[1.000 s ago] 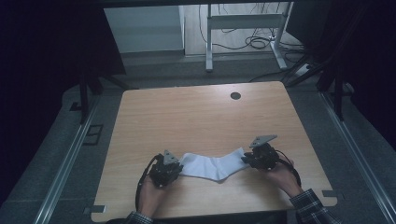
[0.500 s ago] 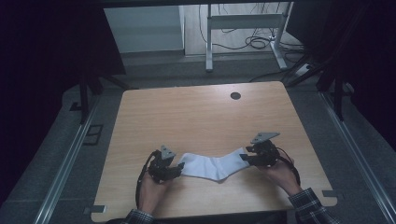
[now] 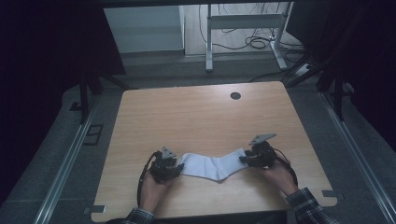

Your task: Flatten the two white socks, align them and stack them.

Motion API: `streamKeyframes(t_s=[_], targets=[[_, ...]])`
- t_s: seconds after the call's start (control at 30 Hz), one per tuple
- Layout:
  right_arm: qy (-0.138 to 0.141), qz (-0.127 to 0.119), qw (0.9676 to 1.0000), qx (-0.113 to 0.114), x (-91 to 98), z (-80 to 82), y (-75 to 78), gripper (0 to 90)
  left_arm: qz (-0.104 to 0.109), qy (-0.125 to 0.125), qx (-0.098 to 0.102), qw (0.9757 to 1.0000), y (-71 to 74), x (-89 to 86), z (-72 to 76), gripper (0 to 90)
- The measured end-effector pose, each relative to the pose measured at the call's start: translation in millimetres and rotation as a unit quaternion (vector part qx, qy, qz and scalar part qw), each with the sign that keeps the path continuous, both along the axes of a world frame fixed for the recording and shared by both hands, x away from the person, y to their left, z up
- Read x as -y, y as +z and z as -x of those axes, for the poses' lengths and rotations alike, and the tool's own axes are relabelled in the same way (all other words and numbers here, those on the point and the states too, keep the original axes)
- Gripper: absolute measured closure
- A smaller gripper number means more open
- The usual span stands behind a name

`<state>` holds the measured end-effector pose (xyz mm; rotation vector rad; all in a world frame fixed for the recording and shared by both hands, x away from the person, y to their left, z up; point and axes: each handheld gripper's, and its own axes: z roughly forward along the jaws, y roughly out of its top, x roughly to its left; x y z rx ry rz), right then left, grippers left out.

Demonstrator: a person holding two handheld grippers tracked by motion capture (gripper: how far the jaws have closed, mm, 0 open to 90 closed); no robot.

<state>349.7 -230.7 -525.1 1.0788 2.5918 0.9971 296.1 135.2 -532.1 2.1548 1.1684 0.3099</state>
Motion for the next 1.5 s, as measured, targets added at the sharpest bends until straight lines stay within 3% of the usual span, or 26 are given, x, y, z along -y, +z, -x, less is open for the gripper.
streamKeyframes(t_s=[0.2, 0.37, 0.67, 1.13, 1.33, 1.5], targets=[[-0.002, -0.002, 0.9998, -0.019, -2.1, 0.5, 1.9, 75.7, 0.025, -0.014, -0.016, 0.9995, -0.5, -0.7, -3.0, 80.7], [0.007, 0.014, 0.9999, -0.002, -5.7, 2.8, 7.3, 78.0, 0.026, -0.014, -0.011, 0.9995, 4.7, -1.3, -6.9, 82.6], [0.002, -0.001, 0.9997, 0.023, -1.6, -1.9, 27.5, 78.1, 0.038, -0.012, 0.018, 0.9990, 29.1, -2.4, -22.3, 82.2], [-0.027, -0.007, 0.9974, 0.067, -0.1, -34.4, 71.2, 78.1, 0.022, 0.002, 0.053, 0.9983, 62.7, 3.6, -64.0, 81.6], [-0.036, 0.000, 0.9970, 0.068, -6.2, -52.9, 71.0, 77.9, 0.001, 0.015, 0.062, 0.9979, 63.3, 8.1, -83.8, 81.4], [-0.043, 0.003, 0.9971, 0.063, -10.8, -66.5, 62.6, 77.9, -0.018, 0.028, 0.064, 0.9974, 54.5, 12.2, -96.9, 81.3]])
